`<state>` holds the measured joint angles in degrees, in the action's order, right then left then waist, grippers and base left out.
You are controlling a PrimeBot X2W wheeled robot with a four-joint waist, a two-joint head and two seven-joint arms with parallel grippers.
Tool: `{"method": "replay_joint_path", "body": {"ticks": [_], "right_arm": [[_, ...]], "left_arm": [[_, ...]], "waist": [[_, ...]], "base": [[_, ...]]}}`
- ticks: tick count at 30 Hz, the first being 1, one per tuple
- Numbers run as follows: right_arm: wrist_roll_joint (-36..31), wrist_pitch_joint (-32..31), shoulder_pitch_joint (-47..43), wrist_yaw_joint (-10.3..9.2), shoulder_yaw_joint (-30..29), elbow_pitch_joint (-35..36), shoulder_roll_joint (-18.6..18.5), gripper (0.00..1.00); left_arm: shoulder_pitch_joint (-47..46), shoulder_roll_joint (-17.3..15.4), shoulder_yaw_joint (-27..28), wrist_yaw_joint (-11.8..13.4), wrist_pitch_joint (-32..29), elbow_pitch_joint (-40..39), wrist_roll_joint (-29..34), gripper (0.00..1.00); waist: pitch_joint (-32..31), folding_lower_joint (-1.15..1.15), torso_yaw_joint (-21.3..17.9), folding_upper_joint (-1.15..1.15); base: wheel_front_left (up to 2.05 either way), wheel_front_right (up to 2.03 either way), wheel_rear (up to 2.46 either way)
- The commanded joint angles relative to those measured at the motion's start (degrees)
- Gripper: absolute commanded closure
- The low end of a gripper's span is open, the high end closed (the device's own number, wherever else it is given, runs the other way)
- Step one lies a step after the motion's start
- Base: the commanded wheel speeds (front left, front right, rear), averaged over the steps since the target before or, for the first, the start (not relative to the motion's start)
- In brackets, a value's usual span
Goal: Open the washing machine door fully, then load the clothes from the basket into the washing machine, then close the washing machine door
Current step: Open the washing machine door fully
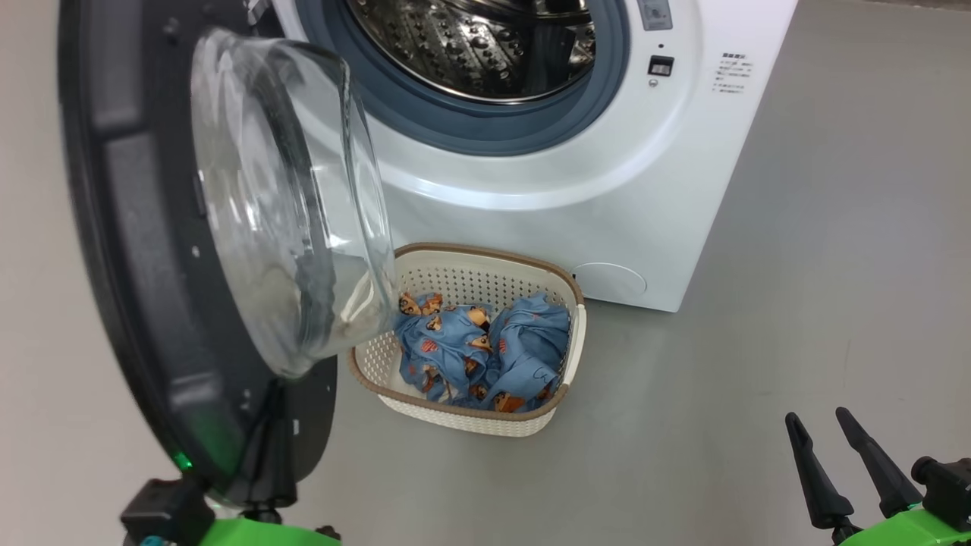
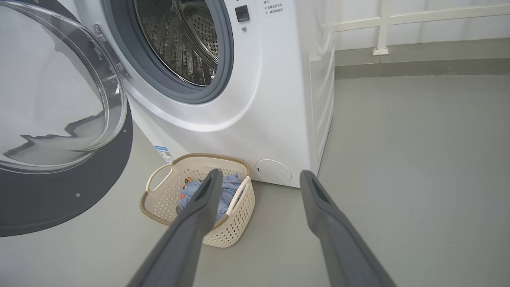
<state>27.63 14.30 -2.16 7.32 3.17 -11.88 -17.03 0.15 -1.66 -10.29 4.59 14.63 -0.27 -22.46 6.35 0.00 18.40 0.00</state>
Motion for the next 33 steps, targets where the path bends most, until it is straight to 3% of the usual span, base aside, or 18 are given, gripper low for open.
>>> {"method": "replay_joint_path", "body": {"ticks": [1, 8, 14, 33], "right_arm": [[-0.8, 0.7, 1.0, 0.17, 1.2, 1.5, -1.4, 0.00], [-0.9, 0.7, 1.3, 0.17, 1.1, 1.7, -1.5, 0.00], [-0.9, 0.7, 1.2, 0.17, 1.2, 1.8, -1.4, 0.00], [-0.9, 0.7, 2.2, 0.17, 1.8, 2.1, -2.6, 0.00]], "left_arm": [[-0.6, -1.2, 3.6, 1.3, 0.4, -2.0, 0.5, 1.00], [-0.6, -2.2, 7.9, 3.2, 0.4, -1.7, 0.4, 1.00], [-2.6, -4.8, 12.9, 4.1, 0.4, 1.3, -0.4, 1.00], [-12.4, -12.1, 24.9, 3.4, 0.4, 14.0, -0.9, 1.00]], "waist": [[0.3, 0.00, 0.5, 0.00], [0.9, 0.00, 1.1, 0.00], [1.3, 0.00, 1.3, 0.00], [4.2, 0.00, 1.1, 0.00]], "base": [[0.00, 0.00, 0.00], [0.00, 0.00, 0.00], [0.00, 0.00, 0.00], [0.00, 0.00, 0.00]]}}
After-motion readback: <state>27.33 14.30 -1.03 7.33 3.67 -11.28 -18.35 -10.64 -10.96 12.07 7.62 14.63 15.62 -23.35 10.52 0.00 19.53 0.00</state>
